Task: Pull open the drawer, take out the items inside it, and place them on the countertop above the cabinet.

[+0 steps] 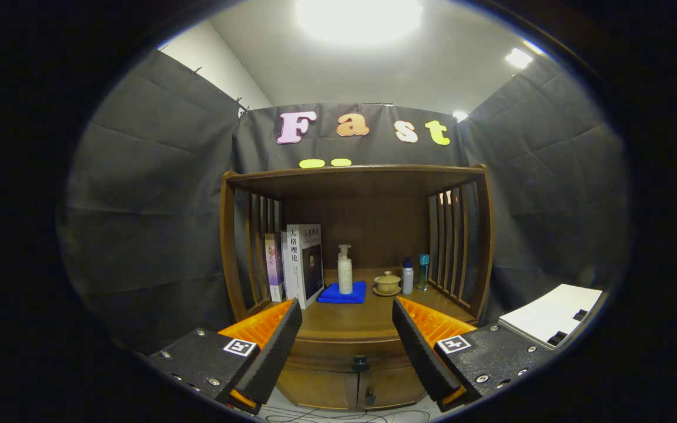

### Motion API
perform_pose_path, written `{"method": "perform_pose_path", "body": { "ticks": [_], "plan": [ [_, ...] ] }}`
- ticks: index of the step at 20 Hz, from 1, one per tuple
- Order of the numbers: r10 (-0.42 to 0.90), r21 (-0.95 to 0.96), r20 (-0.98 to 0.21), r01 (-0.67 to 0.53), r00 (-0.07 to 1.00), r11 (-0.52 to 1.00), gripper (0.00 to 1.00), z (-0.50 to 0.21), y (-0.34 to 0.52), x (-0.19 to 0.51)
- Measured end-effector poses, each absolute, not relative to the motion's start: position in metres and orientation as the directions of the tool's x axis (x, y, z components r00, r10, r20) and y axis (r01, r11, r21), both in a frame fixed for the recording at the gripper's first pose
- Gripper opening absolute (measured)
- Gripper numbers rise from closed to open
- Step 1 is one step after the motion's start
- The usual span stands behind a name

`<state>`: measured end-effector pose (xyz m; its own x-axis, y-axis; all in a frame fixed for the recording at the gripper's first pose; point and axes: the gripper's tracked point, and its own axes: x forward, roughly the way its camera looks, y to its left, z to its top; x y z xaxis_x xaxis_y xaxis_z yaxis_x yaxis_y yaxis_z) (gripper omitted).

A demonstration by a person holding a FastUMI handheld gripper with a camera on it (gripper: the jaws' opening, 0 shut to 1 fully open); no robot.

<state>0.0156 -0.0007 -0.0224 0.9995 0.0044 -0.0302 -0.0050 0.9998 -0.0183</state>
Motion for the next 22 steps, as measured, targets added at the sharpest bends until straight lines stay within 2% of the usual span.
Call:
{"method": "perform_pose_path", "body": {
  "ticks": [8,15,22],
  "plan": [
    [0.052,-0.125,0.005,-0.051,0.999,0.991,0.96,-0.034,0.008,0.032],
    [0.027,-0.226,-0.038,-0.035,0.999,0.973,0.95,-0.077,-0.002,0.071],
    [-0.009,-0.114,-0.153,-0.009,0.988,0.993,0.95,-0.154,-0.014,0.103]
  ]
}}
